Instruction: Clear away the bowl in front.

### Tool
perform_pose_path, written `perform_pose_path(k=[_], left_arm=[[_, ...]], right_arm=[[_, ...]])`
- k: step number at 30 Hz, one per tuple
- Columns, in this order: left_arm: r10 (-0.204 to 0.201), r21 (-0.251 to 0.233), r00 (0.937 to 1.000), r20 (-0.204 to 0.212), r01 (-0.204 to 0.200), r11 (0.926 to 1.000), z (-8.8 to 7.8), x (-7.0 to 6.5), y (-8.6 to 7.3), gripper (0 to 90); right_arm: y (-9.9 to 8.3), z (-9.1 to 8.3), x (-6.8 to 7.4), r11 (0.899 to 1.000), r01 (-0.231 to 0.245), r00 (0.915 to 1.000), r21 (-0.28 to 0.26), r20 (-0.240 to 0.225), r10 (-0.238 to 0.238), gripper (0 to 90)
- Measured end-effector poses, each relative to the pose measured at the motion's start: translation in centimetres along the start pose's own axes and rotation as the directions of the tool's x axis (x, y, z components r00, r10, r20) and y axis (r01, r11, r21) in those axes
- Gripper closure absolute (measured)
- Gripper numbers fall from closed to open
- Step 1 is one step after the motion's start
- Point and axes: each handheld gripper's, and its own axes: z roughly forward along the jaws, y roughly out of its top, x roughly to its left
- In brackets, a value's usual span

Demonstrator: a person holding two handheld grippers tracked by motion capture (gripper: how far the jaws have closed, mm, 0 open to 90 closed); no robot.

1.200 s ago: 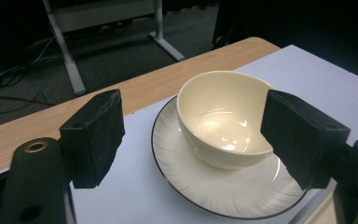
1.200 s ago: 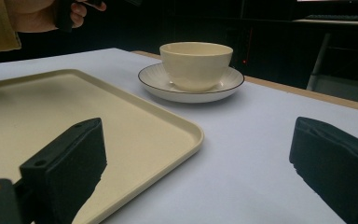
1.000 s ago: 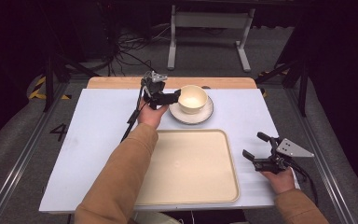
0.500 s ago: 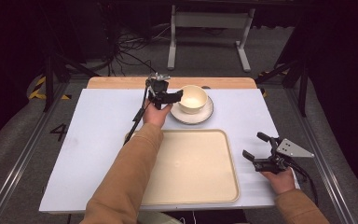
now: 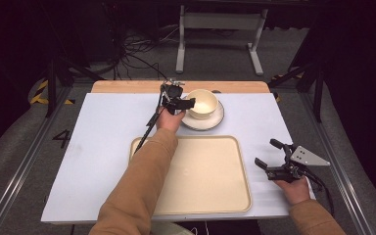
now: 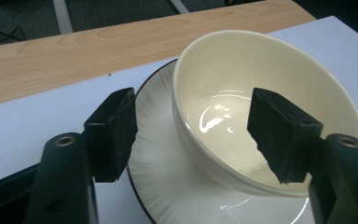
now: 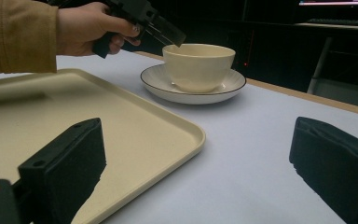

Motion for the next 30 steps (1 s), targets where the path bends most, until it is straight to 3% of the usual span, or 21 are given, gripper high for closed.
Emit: perform_pose_path(k=[3,8,14,21,26,30], left_arm=[[-0.001,0.031,0.9999,-0.015,0.002,0.9995,0.8,0.1,0.0,38.5],[-0.005,0.059,1.0000,-0.007,0.006,0.9983,1.7,-0.4,0.0,41.9],[0.013,0.102,0.9983,-0.057,-0.007,0.9948,2.6,-1.2,-0.2,58.1],[-0.044,0.099,0.9944,-0.096,0.053,0.9937,2.6,-1.4,0.0,73.8],[-0.054,0.092,0.9885,-0.141,0.068,0.9934,2.6,-1.7,-0.1,80.2],[-0.101,0.087,0.9873,-0.122,0.112,0.9898,2.7,-1.7,0.0,82.3]], right_arm=[[0.0,0.0,0.0,1.000,0.000,1.0000,0.002,0.002,0.000,3.6],[0.0,0.0,0.0,1.000,-0.001,1.0000,0.002,0.001,0.001,3.6],[0.0,0.0,0.0,1.000,-0.001,1.0000,0.001,0.001,0.001,3.6],[0.0,0.0,0.0,1.000,-0.001,1.0000,0.001,0.001,0.001,3.6],[0.0,0.0,0.0,1.000,-0.003,1.0000,0.001,0.002,0.003,3.7],[0.0,0.0,0.0,1.000,-0.006,1.0000,-0.002,0.000,0.006,3.6]])
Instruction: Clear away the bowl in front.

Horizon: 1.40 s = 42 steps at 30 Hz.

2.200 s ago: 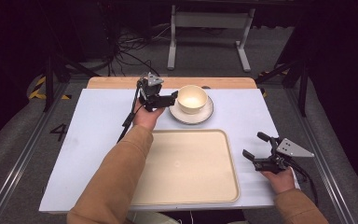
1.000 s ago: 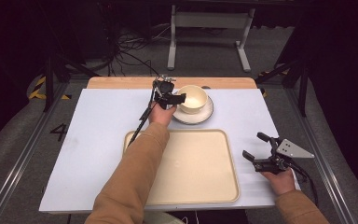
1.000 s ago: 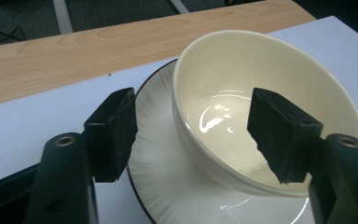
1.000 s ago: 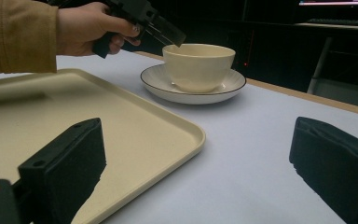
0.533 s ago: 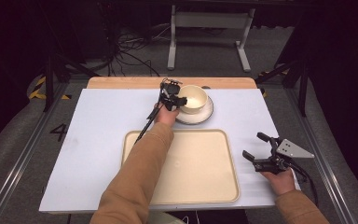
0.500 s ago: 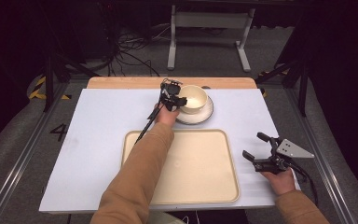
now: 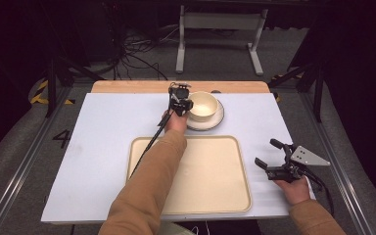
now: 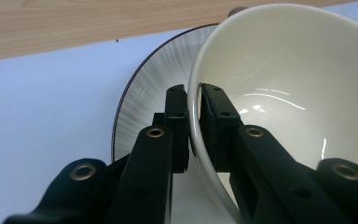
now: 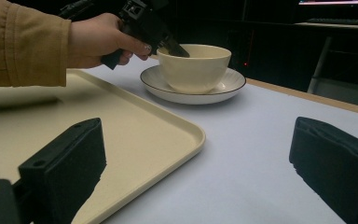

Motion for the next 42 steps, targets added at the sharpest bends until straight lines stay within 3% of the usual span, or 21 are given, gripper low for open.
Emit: perform_pose_path(k=[3,10,15,22,42], left_arm=[[-0.024,0.007,0.9995,0.020,0.024,0.9997,0.0,0.2,0.1,82.9],[-0.007,0.011,1.0000,0.004,0.007,0.9999,-0.4,0.0,0.3,83.2],[-0.019,0.028,0.9995,0.026,0.018,0.9994,-0.8,0.1,0.4,83.1],[0.017,0.047,0.9996,0.022,-0.018,0.9987,-1.7,0.0,0.6,82.7],[0.057,0.041,0.9964,0.062,-0.059,0.9974,-6.2,-0.1,1.3,82.5]], right_arm=[[0.0,-0.1,0.0,1.000,0.001,1.0000,-0.003,0.000,-0.001,3.7],[0.0,-0.1,0.0,1.000,0.002,1.0000,-0.005,0.001,-0.002,3.6],[0.0,-0.1,0.0,1.000,0.002,1.0000,-0.007,0.001,-0.002,3.6],[0.0,-0.1,0.0,1.000,0.003,1.0000,-0.009,0.002,-0.003,3.6],[0.0,-0.1,0.0,1.000,0.009,1.0000,-0.010,0.003,-0.009,3.6]])
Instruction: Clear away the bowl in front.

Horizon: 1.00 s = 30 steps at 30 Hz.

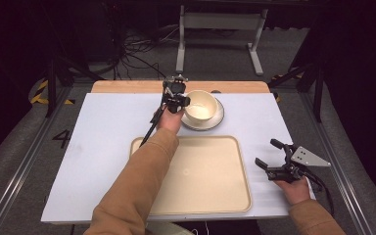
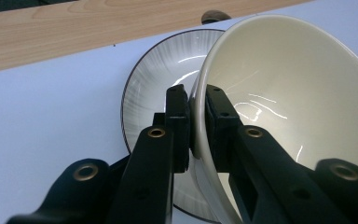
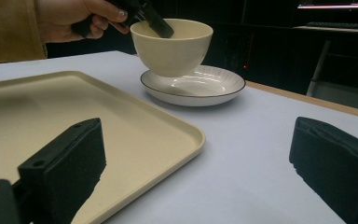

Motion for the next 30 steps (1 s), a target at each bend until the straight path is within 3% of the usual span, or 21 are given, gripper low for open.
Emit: perform_pose_path(k=[16,20,30], left_arm=[[0.033,-0.001,0.9986,0.043,-0.032,0.9995,-3.4,0.7,-1.3,82.6],[0.062,-0.011,0.9962,0.061,-0.062,0.9980,-4.6,0.7,-2.2,82.7],[0.090,0.003,0.9910,0.099,-0.091,0.9958,-6.9,0.9,-3.7,82.6]], right_arm=[[0.0,0.0,0.0,1.000,0.000,1.0000,0.001,-0.002,0.000,3.7],[0.0,0.0,0.0,1.000,0.000,1.0000,0.001,-0.001,0.000,3.7],[0.0,0.0,0.0,1.000,0.000,1.0000,0.000,0.001,0.000,3.6]])
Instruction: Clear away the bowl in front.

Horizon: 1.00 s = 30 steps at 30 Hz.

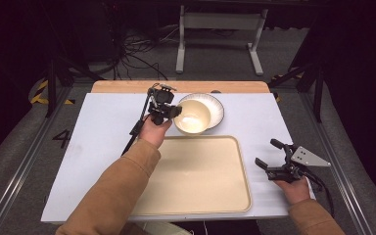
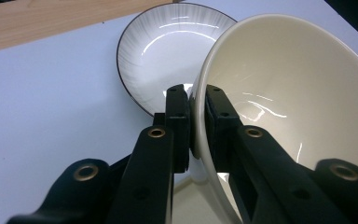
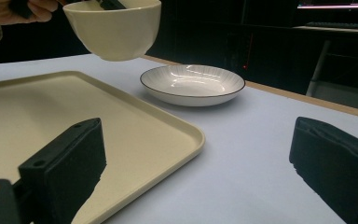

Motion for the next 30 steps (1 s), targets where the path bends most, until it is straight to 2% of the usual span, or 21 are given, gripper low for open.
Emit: perform_pose_path(k=[12,15,16,20,22,23,30], left_arm=[[0.058,0.018,0.9980,0.027,-0.058,0.9981,-2.2,-0.6,-1.6,82.7],[0.077,0.026,0.9967,0.024,-0.078,0.9966,-2.7,-1.0,-2.0,82.6],[0.090,0.032,0.9954,0.034,-0.091,0.9954,-3.0,-1.1,-2.3,82.6],[0.086,0.036,0.9950,0.051,-0.088,0.9955,-3.4,-1.4,-2.8,82.6],[0.100,0.044,0.9939,0.047,-0.102,0.9938,-3.5,-1.5,-3.1,82.5],[0.092,0.045,0.9945,0.049,-0.094,0.9945,-3.6,-1.6,-3.2,82.5],[0.114,0.063,0.9912,0.066,-0.119,0.9910,-3.5,-2.0,-3.9,82.5]], right_arm=[[0.0,0.0,0.0,1.000,0.000,1.0000,-0.001,0.002,0.000,3.6],[0.0,0.0,0.0,1.000,0.000,1.0000,-0.001,0.002,0.000,3.6],[0.0,0.0,0.0,1.000,0.000,1.0000,-0.001,0.002,0.000,3.6],[0.0,0.0,0.0,1.000,0.000,1.0000,0.000,0.002,0.000,3.6],[0.0,0.0,0.0,1.000,0.000,1.0000,-0.001,0.002,0.000,3.7],[0.0,0.0,0.0,1.000,0.000,1.0000,-0.001,0.002,0.000,3.6],[0.0,0.0,0.0,1.000,0.000,1.0000,0.000,0.002,0.000,3.6]])
